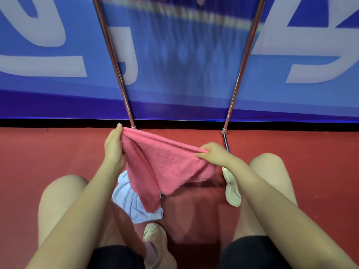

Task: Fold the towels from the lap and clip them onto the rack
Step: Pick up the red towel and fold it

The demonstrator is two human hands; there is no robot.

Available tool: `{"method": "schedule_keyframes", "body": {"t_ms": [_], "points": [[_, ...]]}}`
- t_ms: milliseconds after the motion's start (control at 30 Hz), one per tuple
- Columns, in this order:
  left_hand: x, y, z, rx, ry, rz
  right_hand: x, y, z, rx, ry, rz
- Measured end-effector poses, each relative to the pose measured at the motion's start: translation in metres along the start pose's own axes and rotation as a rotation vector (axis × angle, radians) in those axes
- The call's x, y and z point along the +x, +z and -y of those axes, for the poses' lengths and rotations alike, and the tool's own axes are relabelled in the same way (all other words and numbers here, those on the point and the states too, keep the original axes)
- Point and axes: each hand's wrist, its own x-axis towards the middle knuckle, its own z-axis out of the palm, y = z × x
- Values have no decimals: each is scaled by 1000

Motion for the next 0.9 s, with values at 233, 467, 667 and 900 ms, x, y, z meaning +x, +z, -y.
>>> {"method": "schedule_keyframes", "body": {"t_ms": [233, 467, 667, 900], "points": [[6, -3, -7, -18, 63, -209, -11, -12, -25, 177, 60, -106], [-2, 23, 9, 336, 79, -35, -35, -28, -21, 1157, 15, -358], [-45, 75, 32, 620, 206, 437, -45, -22, -4, 1153, 87, -564], [-65, 107, 45, 834, 322, 764, -36, -1, 22, 755, -93, -299]]}}
